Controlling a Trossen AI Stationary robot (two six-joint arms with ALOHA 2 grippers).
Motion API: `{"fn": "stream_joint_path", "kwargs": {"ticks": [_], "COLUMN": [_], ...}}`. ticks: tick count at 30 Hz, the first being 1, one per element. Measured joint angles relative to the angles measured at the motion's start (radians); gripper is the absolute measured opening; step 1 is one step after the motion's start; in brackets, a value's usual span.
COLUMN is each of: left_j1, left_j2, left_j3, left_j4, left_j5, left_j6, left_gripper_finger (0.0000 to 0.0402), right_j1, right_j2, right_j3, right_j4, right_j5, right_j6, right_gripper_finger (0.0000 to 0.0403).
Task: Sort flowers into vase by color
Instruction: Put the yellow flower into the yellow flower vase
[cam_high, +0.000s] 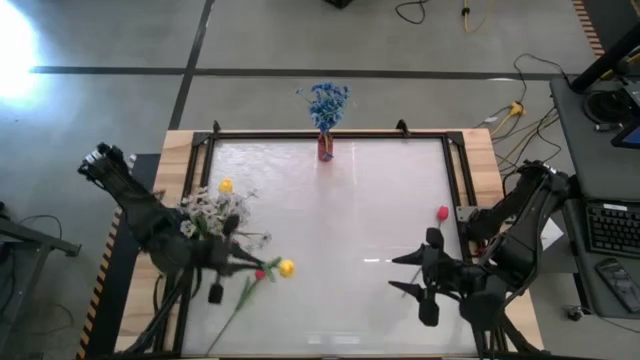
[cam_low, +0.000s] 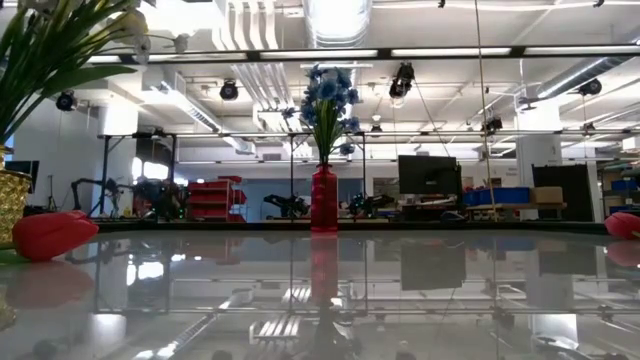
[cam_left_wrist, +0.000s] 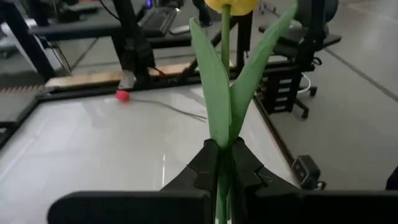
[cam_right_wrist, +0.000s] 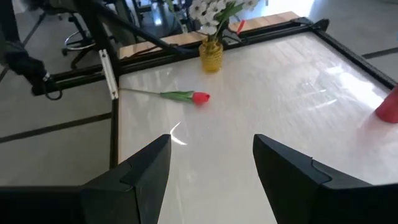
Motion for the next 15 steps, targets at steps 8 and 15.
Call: {"fn": "stream_joint_path", "kwargs": {"ticks": [8,15], "left_j1": [0.000,0.000], "left_j2": [-0.346,-0.594], "left_j3": [-0.302,-0.473], "left_j4": [0.174,0.235], "left_j5": [-0.027,-0.024], "left_j6": [0.144,0.198], "left_gripper_finger": [0.0000,0.0000], "right_j1": [-0.038,-0.108], "right_j2": [-0.015,-0.052], "right_j3": [0.000,0.000], "right_j4": [-0.007,-0.078], "right_j5": [0.045,0.060], "right_j6": [-0.001,-0.012], "right_gripper_finger": [0.0219,0.0219]}}
